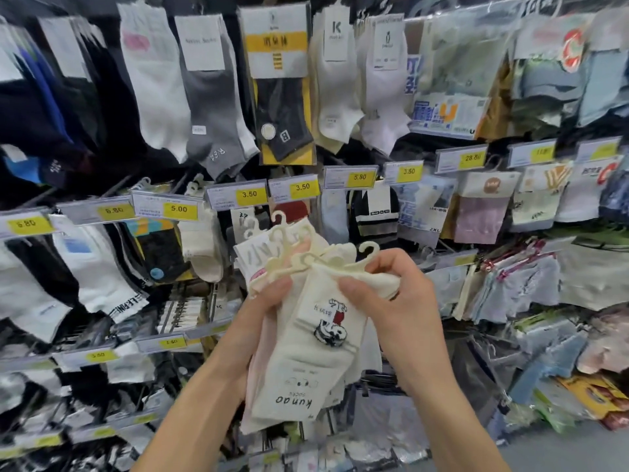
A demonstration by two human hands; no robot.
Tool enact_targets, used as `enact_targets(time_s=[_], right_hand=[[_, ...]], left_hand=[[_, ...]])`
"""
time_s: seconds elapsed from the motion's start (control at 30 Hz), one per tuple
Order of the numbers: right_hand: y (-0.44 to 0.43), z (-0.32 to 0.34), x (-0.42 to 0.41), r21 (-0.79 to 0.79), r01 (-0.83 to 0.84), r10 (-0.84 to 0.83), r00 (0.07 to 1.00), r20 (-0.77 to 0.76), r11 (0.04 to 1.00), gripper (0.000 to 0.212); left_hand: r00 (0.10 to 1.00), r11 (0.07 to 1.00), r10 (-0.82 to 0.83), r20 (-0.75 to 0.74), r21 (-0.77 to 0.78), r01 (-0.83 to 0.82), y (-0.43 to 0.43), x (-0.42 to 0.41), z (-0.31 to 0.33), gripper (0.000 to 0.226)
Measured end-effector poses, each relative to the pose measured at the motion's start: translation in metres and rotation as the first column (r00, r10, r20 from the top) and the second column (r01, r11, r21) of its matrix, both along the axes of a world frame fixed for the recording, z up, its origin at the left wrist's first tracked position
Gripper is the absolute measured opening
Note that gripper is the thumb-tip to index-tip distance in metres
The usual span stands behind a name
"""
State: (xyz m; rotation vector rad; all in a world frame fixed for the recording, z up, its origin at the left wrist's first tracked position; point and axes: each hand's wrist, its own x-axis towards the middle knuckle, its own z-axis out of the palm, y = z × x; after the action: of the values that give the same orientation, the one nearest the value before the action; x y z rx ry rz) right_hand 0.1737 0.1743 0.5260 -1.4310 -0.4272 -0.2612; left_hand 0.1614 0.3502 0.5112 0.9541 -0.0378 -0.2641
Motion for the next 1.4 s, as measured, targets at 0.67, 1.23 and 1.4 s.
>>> enact_targets(time_s=[0.67,1.23,1.4], right_hand=[[-0.053,-0.114,-0.028,-0.060,-0.104,0.084,0.961,-0.265,0.993,0.014],[-0.042,-0.125,-0.009,-0.267,-0.306,0.247,0.940,-0.233,0.914,0.039],[-0.028,-0.128,-0.002,-0.221,-0.280,0.237,0.950,-0.202,0.934,0.038]], left_hand=[[0.921,0.996,0.084,-0.381,0.050,-0.071,-0.042,-0.049,-0.116,0.082],[0.967,0.992,0.083,-0.240,-0.070,-0.102,-0.036,-0.052,-0.144,0.063],[0.944,0.985,0.142,-0.298,-0.056,-0.166,-0.022,-0.049,-0.144,0.061]])
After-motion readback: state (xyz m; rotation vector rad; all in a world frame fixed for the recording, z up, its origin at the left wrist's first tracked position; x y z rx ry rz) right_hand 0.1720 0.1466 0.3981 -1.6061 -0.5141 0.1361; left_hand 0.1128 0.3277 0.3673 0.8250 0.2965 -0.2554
